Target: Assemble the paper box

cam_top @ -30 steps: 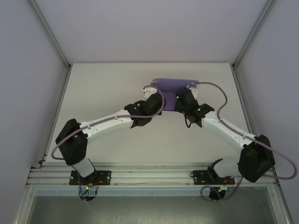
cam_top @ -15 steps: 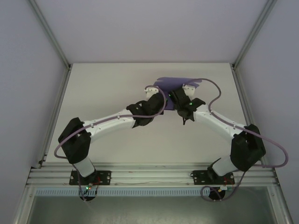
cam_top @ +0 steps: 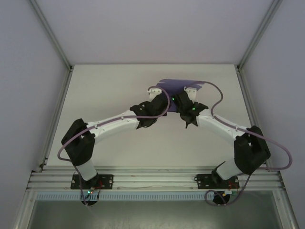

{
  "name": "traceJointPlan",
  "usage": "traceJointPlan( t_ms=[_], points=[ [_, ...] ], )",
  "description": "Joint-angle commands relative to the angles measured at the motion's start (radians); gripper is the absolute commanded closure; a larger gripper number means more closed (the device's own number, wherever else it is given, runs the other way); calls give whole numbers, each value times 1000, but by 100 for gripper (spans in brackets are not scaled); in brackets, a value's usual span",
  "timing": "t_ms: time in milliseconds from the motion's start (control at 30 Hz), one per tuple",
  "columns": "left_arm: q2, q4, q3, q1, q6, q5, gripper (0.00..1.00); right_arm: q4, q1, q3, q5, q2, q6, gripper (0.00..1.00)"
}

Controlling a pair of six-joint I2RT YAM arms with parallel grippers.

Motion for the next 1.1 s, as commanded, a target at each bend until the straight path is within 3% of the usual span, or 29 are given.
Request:
traceJointPlan(
  t_ms=[0, 167, 333, 633, 800, 1067],
  points=[
    [-36, -128, 7, 11, -4, -78, 100, 142, -84, -99, 35, -50, -102, 72],
    [-49, -114, -13, 12, -7, -79, 100, 258, -89, -167, -234, -140, -194, 41],
    [-55, -95, -31, 12, -10, -88, 100, 309, -90, -196, -353, -208, -174, 26],
    [-54, -66, -48, 12, -4, -108, 100, 331, -91, -253, -238, -361, -40, 0],
    [-47, -53, -56, 13, -1, -81, 100, 269, -93, -295, -148, -450, 34, 0],
    [34, -95, -70, 71, -51, 128, 100, 51, -96, -280, -27, -527, 99, 0]
  ],
)
